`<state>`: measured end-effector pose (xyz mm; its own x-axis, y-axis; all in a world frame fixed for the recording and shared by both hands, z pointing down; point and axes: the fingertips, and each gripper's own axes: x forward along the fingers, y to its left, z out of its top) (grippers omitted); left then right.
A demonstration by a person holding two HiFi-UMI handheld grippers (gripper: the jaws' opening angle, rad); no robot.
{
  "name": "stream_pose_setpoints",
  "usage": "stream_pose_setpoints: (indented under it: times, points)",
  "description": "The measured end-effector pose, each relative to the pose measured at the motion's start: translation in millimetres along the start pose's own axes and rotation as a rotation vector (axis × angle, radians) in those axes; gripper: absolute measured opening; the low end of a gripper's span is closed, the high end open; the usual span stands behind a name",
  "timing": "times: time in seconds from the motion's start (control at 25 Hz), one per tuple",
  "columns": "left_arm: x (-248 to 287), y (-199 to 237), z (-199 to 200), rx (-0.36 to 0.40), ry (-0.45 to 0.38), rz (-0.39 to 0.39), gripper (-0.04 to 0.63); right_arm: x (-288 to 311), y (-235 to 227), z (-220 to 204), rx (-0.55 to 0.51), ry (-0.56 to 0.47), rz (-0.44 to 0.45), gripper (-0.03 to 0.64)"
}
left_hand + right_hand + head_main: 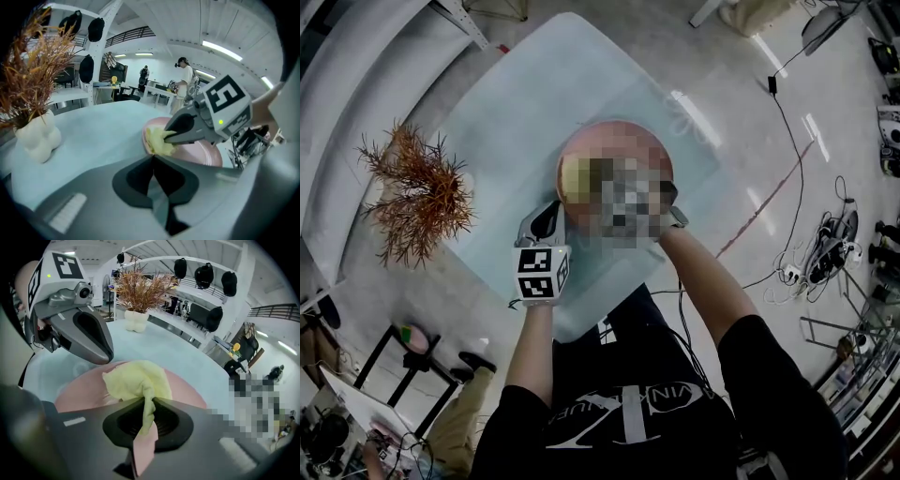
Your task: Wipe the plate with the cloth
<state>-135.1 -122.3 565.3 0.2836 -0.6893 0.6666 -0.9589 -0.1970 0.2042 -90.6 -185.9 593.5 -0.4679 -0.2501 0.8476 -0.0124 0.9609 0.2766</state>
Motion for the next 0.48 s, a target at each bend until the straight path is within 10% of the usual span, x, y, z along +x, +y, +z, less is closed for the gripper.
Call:
stream_pose_setpoints:
  times: [0.48]
  points:
    - [-0.2,-1.7,-1.4,0.028,-0.012,0.024,0.000,4.1,-59.5,-34.8,0.147,0.088,-0.130,0.038]
